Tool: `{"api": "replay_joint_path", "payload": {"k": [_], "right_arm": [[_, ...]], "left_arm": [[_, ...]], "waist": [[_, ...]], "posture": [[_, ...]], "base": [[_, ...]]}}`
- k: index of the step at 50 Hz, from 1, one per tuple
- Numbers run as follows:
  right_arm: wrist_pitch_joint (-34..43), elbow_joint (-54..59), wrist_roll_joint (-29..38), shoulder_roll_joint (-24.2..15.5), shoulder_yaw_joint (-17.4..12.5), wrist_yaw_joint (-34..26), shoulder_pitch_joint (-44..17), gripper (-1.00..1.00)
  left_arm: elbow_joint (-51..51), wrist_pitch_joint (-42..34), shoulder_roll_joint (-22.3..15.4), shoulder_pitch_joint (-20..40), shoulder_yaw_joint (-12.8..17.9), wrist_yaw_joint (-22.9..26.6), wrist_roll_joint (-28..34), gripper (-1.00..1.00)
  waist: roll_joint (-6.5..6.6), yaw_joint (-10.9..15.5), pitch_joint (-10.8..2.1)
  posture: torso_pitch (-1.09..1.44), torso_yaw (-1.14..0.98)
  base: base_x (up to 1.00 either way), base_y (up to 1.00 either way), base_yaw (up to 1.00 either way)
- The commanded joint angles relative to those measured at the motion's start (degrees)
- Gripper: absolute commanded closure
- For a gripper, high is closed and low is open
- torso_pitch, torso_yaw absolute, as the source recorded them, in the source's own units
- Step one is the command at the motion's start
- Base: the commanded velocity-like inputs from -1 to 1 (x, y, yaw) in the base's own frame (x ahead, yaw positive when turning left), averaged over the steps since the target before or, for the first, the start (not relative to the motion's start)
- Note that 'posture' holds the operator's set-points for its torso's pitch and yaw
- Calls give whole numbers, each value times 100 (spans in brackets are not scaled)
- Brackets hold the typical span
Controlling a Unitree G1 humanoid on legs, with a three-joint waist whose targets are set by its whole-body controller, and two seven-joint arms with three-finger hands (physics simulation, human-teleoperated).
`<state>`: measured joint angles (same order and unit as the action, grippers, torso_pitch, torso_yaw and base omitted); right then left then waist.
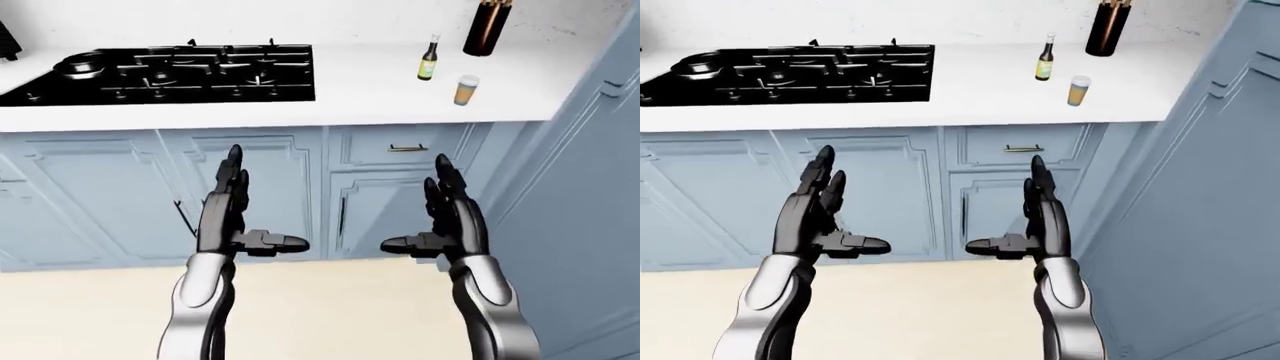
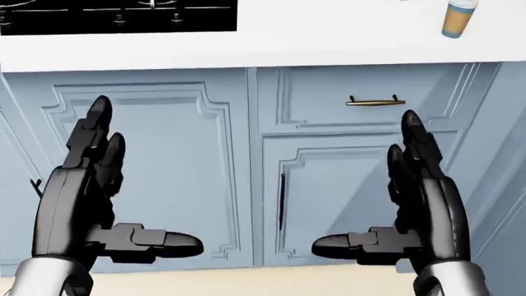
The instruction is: Move the drinks to the dining counter.
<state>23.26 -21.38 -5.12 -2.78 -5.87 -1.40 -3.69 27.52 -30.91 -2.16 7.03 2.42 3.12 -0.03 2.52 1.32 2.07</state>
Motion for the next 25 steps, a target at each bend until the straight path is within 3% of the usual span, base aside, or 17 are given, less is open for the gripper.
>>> {"api": "replay_joint_path", "payload": {"k": [1,6,8,9,10,11,12,13,14,19,21,22,23,25], "right_arm": [[-138,-334,-18,-55,-70,5,-151,-100],[-147,-376,-26,-43,-51,-30,-111,-100],[-83,-482,-19,-41,-33,-35,-106,-100],[-70,-525,-9,-32,-9,-44,-88,-100],[-106,-507,-13,-15,1,-52,-86,-100],[-114,-463,22,-10,4,-16,-108,-100],[21,-558,-151,15,-4,-102,-99,-100],[28,-531,-219,19,-12,-124,-116,-100],[36,-539,-215,21,-5,-89,-114,-100],[58,-586,-233,-3,65,-136,-91,-100],[74,-620,-165,-11,92,-144,-87,-100],[54,-649,-120,-18,112,-165,-75,-100],[54,-682,-87,-19,119,-180,-68,-100],[132,-737,-126,-3,78,-189,-84,-100]], "left_arm": [[295,196,16,162,-49,8,-32,-100],[378,120,-10,197,-23,17,-36,-100],[454,54,-14,206,-23,17,-34,-100],[419,101,-11,192,-16,17,-35,-100],[389,150,-8,167,-21,19,-31,-100],[362,189,-7,153,-8,24,-41,-100],[350,213,-8,145,-6,23,-39,-100],[310,252,-11,147,-5,27,-36,-100],[300,274,-11,137,-6,29,-33,-100],[301,346,-11,67,7,36,-27,-100],[314,333,-17,83,16,38,-30,-100],[382,275,-17,87,11,36,-28,-100],[417,260,-10,74,12,31,-34,-100],[454,283,14,17,-37,21,-24,-100]], "waist": [[19,5,-65],[-255,144,-7],[-501,163,-69],[-758,139,-157],[-759,92,-139],[-625,78,-23],[-677,101,120],[-778,41,-70],[-744,56,-99],[-517,-72,-11],[-451,-105,-38],[-428,-115,-155],[-364,-138,-26],[-344,-143,-27]], "posture": [[0,0],[0,0],[0,0],[0,0],[0,0],[0,0],[0,0],[0,0],[0,0],[0,0],[0,0],[0,0],[0,0],[0,0]], "base": [[36,-46,0],[36,-46,0],[37,-46,0],[36,-45,0],[36,-44,0],[36,-17,0],[0,0,0],[0,0,0],[0,0,0],[0,0,0],[0,0,0],[26,0,0],[32,0,0],[33,0,0]]}}
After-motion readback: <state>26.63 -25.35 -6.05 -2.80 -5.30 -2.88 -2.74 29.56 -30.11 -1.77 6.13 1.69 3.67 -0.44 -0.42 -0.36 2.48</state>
